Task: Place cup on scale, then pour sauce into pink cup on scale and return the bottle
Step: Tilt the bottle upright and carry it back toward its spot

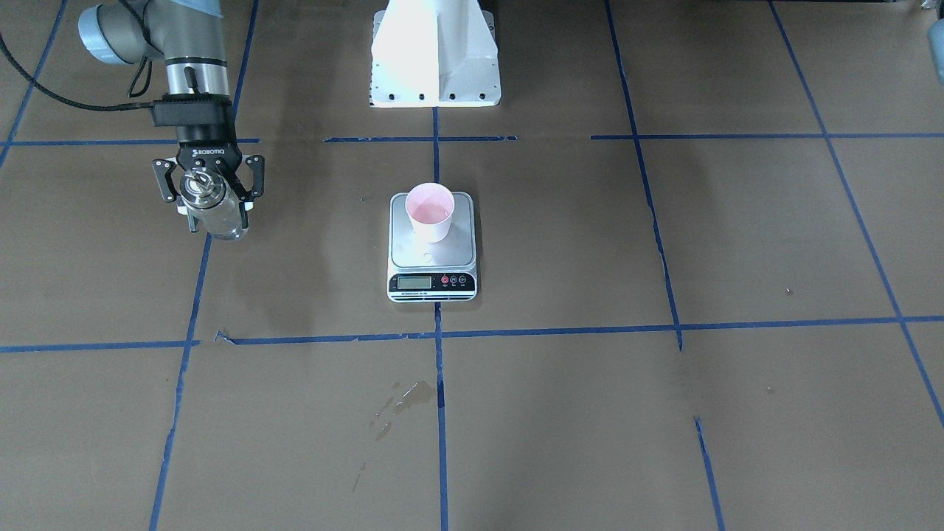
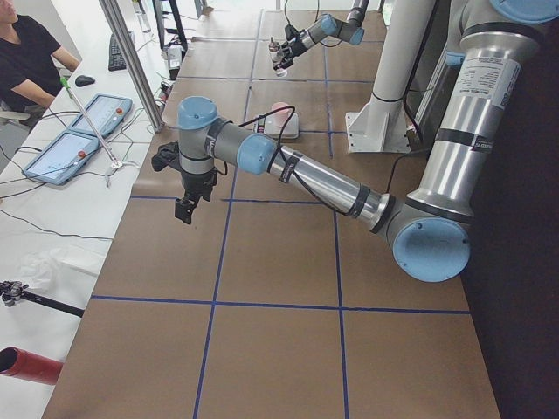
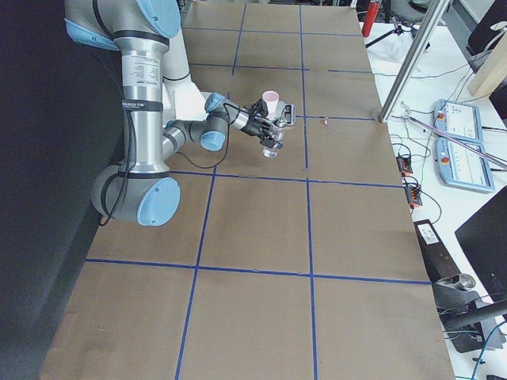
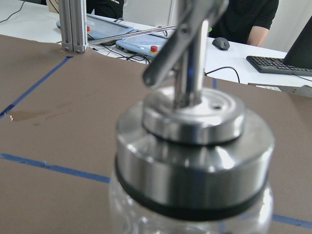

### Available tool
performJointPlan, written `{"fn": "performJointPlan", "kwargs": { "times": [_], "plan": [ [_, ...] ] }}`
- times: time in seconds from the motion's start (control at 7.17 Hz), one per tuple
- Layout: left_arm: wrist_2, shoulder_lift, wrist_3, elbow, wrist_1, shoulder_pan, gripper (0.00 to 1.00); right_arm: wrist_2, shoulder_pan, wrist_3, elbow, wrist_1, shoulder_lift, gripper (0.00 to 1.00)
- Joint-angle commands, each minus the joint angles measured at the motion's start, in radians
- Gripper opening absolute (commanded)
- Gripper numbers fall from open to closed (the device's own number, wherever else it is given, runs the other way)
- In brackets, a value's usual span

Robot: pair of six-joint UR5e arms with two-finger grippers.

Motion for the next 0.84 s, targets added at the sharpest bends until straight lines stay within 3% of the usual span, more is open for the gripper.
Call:
{"fn": "performJointPlan", "kwargs": {
  "times": [0.0,0.14,0.7],
  "plan": [
    [0.000,0.000,-0.011,-0.003,0.000,0.000,1.00,-0.026,-0.001,-0.002,-0.139,0.288,-0.042,0.00],
    [0.000,0.000,-0.013,-0.001,0.000,0.000,1.00,-0.026,-0.001,-0.029,-0.189,0.368,-0.047,0.00],
    [-0.001,0.000,-0.033,-0.001,0.000,0.000,1.00,-0.026,-0.004,-0.074,-0.274,0.493,-0.062,0.00]
  ]
}}
